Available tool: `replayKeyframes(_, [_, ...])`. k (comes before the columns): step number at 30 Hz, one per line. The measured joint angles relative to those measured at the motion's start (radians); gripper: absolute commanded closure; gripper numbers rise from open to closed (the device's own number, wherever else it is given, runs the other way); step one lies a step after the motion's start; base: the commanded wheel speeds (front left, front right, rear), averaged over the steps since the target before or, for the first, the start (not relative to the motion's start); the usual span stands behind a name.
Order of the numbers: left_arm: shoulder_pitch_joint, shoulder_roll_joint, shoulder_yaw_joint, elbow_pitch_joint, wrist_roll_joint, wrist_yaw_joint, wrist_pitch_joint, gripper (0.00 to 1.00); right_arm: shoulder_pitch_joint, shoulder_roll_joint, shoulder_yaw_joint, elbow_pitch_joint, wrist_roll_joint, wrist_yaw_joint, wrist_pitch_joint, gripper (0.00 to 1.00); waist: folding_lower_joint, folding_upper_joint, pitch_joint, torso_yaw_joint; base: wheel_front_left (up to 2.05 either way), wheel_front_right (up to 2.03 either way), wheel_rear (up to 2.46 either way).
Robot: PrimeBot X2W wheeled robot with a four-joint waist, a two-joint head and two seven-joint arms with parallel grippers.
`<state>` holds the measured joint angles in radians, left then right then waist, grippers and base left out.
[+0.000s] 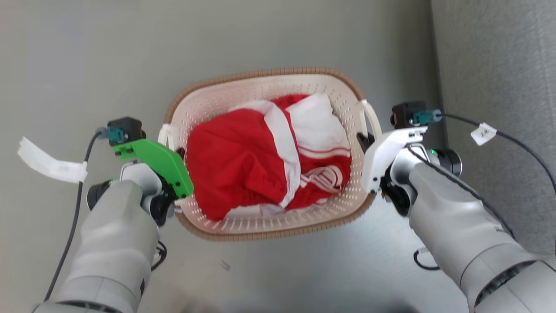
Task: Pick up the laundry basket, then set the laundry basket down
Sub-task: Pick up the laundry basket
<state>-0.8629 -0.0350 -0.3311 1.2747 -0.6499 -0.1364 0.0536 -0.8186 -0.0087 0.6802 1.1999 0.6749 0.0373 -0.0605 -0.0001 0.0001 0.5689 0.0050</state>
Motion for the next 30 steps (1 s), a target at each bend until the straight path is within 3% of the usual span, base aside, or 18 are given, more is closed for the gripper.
replayKeyframes(30, [0.262, -0.008, -0.029, 0.010, -0.066, -0.002, 0.095, 1.00, 0.253, 0.014, 0.036, 0.026, 0.077, 0.036, 0.109, 1.00, 0.0000, 0.0000, -0.324, -0.008, 0.00, 0.00, 0.00])
